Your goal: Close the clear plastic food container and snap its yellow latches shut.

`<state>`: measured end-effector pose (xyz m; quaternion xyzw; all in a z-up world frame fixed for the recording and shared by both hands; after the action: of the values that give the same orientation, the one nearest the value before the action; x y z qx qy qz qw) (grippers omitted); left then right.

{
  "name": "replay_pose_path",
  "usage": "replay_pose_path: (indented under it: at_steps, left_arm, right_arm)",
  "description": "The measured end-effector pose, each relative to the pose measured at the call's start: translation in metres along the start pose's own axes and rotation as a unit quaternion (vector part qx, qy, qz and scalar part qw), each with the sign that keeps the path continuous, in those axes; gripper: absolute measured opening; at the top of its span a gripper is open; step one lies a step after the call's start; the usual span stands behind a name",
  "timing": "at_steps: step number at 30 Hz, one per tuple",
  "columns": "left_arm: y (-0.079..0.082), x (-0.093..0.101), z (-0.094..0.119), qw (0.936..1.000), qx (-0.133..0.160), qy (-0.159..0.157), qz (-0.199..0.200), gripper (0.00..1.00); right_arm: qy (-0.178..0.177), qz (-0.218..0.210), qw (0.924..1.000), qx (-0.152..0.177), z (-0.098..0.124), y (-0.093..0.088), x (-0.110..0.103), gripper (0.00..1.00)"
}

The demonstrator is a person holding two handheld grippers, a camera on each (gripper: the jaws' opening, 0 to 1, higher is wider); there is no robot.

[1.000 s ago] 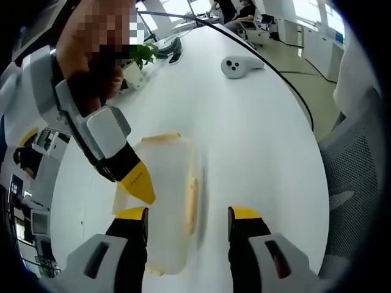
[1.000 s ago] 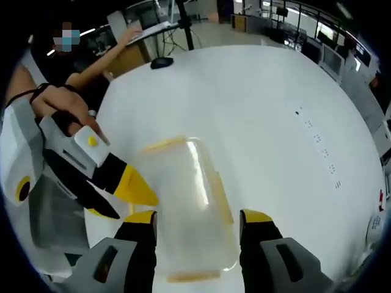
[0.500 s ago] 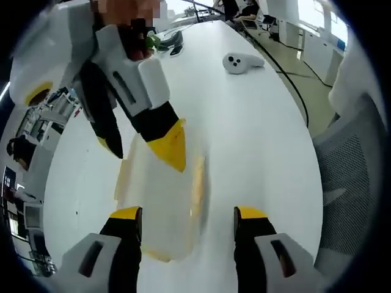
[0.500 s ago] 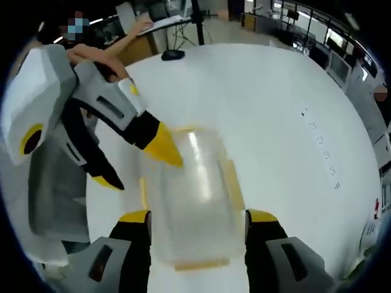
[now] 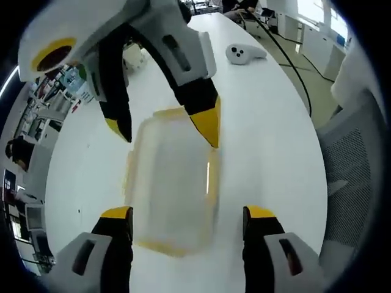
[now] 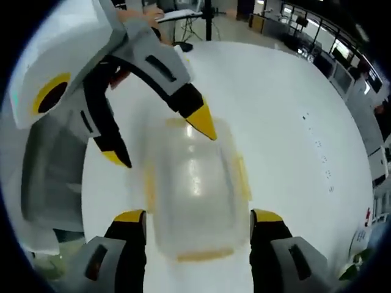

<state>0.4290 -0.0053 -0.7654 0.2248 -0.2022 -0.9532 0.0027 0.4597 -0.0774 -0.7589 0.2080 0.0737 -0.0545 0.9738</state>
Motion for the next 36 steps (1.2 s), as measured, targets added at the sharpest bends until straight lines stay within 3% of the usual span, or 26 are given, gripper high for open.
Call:
replay_pose_path:
  at_steps: [22,36]
  left_arm:
    - [-0.01,-0.021,-0.017,0.9997,-0.018,-0.011,-0.014,0.81]
    - [-0.018,-0.019,-0.036,0.999,-0.032,-0.026,-0.018,0.83]
  right_arm:
    - [-0.024,0.022,0.9993,-0.019,-0.012,-0.019,0.0,0.78]
    - [-0.052,0.029,0.9979,-0.027,-0.021,-0.03,0.009,0.84]
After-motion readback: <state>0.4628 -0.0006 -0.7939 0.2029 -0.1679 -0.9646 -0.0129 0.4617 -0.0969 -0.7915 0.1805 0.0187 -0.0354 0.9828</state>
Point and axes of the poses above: the point that each gripper's makers call its tool centre point, and the gripper's own axes: z roughly backward along the fingers, x roughly to its right, y roughly out of its top, the point moved 3 cm from there along z, roughly backward along the fingers, and after that the axes turned 10 degrees about y, right-handed, at the moved point
